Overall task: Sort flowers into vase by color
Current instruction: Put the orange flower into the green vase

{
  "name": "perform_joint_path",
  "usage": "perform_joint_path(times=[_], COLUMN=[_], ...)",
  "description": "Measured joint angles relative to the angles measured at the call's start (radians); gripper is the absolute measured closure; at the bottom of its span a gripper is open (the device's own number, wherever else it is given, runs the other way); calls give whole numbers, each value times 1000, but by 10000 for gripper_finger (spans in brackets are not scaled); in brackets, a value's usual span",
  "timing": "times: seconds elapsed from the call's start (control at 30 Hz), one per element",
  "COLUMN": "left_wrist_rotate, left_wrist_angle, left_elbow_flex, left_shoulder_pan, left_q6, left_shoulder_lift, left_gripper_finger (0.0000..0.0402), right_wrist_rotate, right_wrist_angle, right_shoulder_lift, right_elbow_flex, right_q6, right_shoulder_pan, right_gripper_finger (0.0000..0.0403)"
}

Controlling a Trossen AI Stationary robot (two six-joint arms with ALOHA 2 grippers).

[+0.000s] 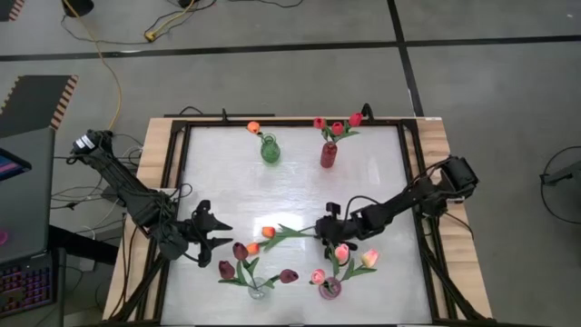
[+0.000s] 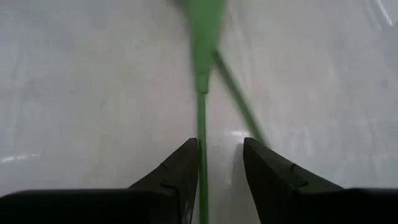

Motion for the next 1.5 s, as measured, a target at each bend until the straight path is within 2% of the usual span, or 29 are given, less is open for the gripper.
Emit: perform_joint_path(times=[0.33,1.07,1.5], left_wrist_rotate=[0,0,0], left_wrist_angle=[8,8,8], left_elbow_flex=[0,0,0], left_shoulder_pan=[0,0,0], left_q6=[7,7,7], left_shoulder_lift=[0,0,0], left_gripper_finger=[251,251,251], right_wrist_rotate=[-32,-57,-57], right_wrist_angle=[5,5,35], right_shoulder_lift=[0,-1,-1], right_elbow_flex=[0,0,0], right_q6=[-1,-1,-4], right_shoulder_pan=[-34,-32,-32], right_gripper_finger=[263,377,381])
